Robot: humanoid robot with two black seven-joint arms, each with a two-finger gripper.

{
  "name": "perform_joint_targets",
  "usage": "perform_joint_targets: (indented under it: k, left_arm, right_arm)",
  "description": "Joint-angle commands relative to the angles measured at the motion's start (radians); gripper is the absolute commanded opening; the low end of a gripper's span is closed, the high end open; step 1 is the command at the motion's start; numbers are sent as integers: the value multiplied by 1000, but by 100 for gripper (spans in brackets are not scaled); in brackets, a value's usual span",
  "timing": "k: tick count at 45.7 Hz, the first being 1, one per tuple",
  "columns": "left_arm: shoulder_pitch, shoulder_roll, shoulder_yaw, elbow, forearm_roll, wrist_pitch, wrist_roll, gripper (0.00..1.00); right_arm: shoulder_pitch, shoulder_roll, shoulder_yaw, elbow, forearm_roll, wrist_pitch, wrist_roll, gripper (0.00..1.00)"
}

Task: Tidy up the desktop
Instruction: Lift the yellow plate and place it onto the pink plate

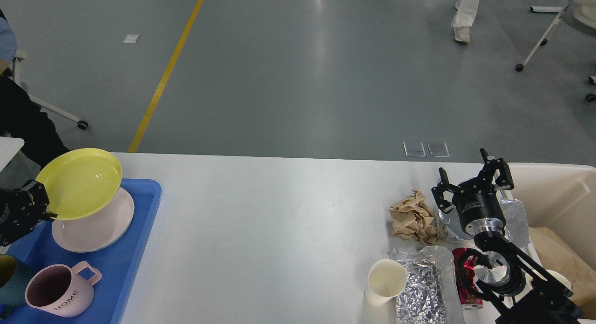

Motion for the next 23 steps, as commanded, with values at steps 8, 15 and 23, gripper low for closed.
perform_joint_targets:
  k: [8, 15, 23]
  left_arm:
    - [44, -41, -10, 71, 1, 21, 9, 0]
    - [98, -53, -2, 69, 34, 72, 12, 0]
    - [101, -58, -5, 63, 46, 77, 27, 0]
  right_arm:
    - [2, 0, 0, 0, 0, -1, 0, 100]
    - [0, -1, 0, 0, 0, 1, 0, 100]
    - [2, 0, 0, 0, 0, 1, 0, 100]
